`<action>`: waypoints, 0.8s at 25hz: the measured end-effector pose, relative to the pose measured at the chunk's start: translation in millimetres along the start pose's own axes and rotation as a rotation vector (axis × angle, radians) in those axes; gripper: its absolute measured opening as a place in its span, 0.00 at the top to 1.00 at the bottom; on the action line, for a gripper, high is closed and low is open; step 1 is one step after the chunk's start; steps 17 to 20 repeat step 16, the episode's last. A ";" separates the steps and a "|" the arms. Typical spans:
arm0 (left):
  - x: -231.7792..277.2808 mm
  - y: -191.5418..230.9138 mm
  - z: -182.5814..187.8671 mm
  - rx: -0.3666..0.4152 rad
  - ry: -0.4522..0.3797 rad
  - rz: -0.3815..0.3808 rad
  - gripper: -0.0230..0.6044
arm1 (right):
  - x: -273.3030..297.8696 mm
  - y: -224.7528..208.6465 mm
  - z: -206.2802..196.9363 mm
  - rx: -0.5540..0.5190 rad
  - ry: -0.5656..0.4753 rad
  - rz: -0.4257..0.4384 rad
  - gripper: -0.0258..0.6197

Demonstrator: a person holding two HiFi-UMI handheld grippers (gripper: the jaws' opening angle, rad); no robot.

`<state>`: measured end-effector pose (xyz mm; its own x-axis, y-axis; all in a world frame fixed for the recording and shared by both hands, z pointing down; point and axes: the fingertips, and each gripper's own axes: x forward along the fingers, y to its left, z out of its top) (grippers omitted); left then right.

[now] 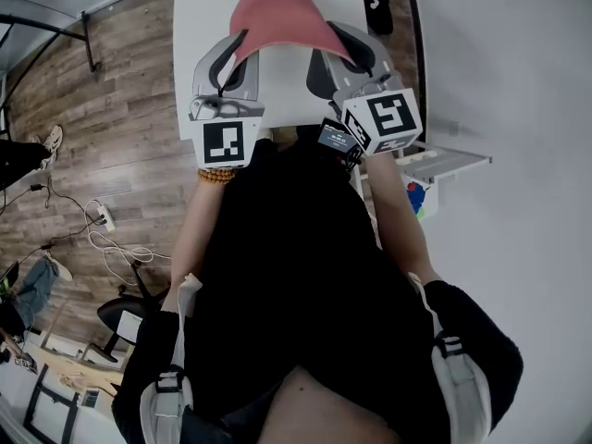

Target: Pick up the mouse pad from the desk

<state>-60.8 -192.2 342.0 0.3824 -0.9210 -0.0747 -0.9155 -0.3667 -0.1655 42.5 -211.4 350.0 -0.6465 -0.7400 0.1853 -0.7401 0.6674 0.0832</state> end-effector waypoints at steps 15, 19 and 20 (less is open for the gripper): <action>3.6 -14.0 3.2 -0.012 0.008 -0.052 0.92 | -8.1 -12.2 4.4 -0.045 -0.009 -0.024 0.89; 4.2 -15.3 4.6 -0.009 0.004 -0.056 0.92 | -8.0 -13.6 6.2 -0.055 -0.011 -0.026 0.89; 4.2 -15.3 4.6 -0.009 0.004 -0.056 0.92 | -8.0 -13.6 6.2 -0.055 -0.011 -0.026 0.89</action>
